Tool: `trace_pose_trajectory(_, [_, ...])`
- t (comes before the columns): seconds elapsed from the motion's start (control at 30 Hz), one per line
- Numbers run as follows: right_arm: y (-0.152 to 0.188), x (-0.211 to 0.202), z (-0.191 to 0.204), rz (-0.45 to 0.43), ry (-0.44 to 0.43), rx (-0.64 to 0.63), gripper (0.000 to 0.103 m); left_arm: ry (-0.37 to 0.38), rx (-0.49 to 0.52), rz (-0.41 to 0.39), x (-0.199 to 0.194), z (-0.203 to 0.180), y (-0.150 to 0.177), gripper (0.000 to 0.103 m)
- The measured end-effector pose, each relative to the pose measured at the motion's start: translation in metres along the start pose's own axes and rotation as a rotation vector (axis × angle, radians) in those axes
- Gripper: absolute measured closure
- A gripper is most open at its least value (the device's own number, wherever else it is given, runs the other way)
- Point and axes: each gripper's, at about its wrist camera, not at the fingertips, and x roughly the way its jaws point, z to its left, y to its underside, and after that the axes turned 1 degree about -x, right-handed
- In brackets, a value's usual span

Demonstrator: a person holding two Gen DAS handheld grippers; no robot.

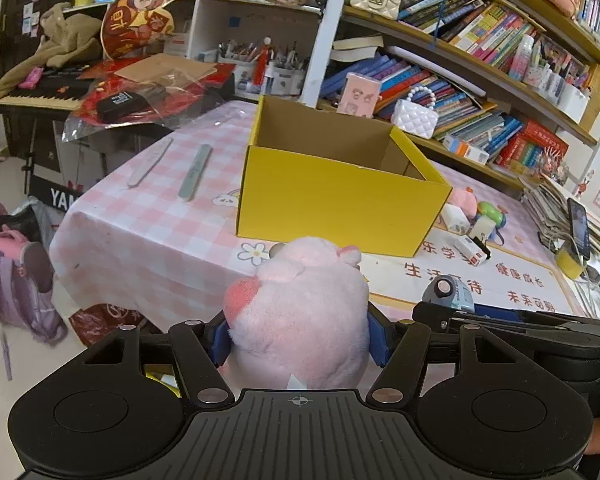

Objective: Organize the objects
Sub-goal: 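Carry the pig and the truck with both tools over the yellow box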

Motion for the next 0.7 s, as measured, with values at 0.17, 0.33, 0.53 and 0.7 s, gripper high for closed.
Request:
trace_pose_trajectory(0.17, [-0.001,0.003,0.000,0.005,0.008,0.002,0.052,0.006,-0.008,0.003,0.003,0.003,-0.002,0.039])
trace_pose_trajectory(0.33, [-0.004,0.005,0.000,0.003,0.013,-0.005,0.052,0.012,0.003,-0.003,0.006,0.000,-0.005,0.039])
trace_pose_trajectory(0.53, [-0.014,0.007,-0.002,-0.004,0.023,-0.008,0.052,0.055,0.004,-0.021,0.010,-0.006,-0.022,0.039])
trace_pose_trajectory(0.7, [-0.034,0.016,-0.006,-0.023,0.023,-0.009,0.052,0.077,-0.001,-0.077,0.016,-0.011,-0.049,0.039])
